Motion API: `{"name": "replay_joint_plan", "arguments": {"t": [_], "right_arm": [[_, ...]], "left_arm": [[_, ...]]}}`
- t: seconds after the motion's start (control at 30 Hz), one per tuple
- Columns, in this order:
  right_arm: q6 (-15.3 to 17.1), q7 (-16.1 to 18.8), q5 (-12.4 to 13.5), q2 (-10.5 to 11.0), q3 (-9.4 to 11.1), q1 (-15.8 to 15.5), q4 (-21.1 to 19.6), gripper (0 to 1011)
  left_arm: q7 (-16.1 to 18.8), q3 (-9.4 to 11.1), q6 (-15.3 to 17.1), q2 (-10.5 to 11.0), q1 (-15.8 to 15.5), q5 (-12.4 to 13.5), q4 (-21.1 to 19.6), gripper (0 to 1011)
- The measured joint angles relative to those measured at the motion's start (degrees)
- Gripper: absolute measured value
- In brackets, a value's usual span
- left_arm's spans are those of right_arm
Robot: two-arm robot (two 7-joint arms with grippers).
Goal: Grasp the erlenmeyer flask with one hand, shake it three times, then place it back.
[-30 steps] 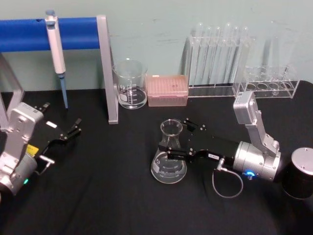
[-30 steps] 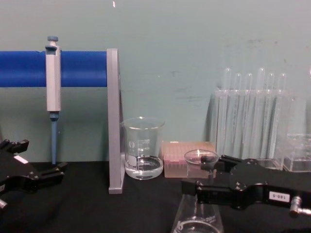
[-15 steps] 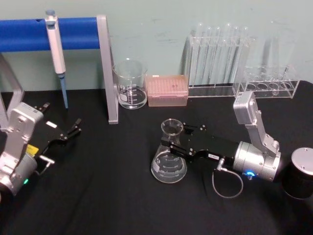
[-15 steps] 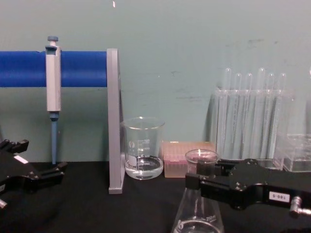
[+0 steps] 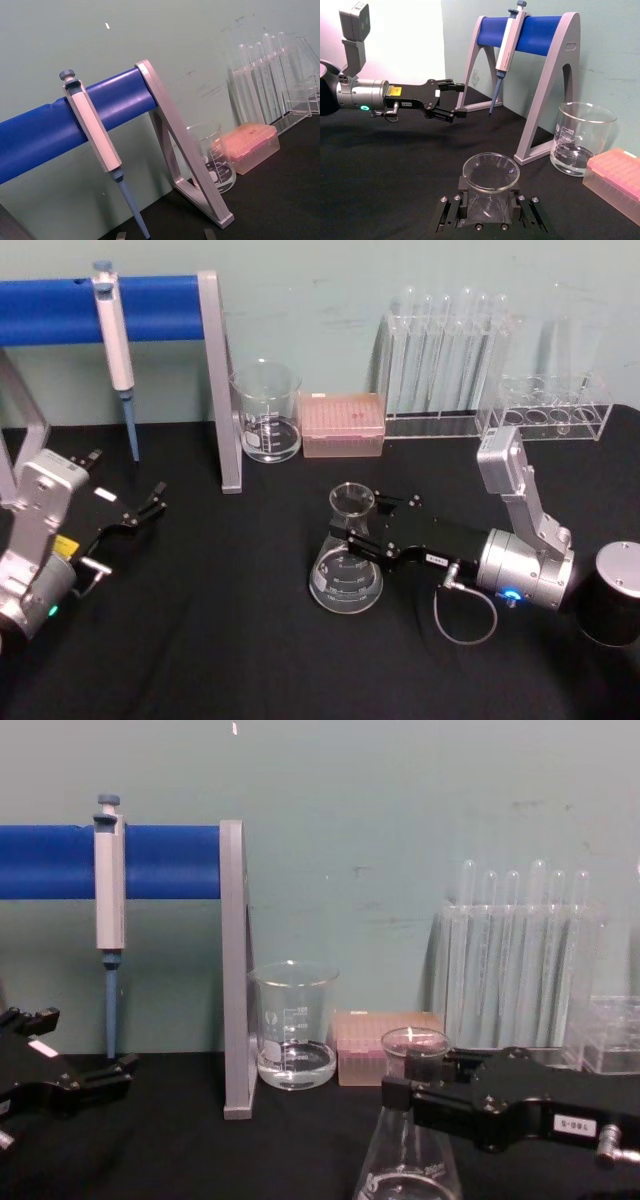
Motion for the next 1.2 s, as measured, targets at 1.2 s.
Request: {"name": "replay_joint_plan", "arguments": {"t": [1.2], "right_arm": [[4.05,-16.53,2.08,1.33,9.26,-7.87,-18.87,457]], "left_arm": [[0.0,0.0,0.0,0.0,0.0,0.0,0.0,1001]]}}
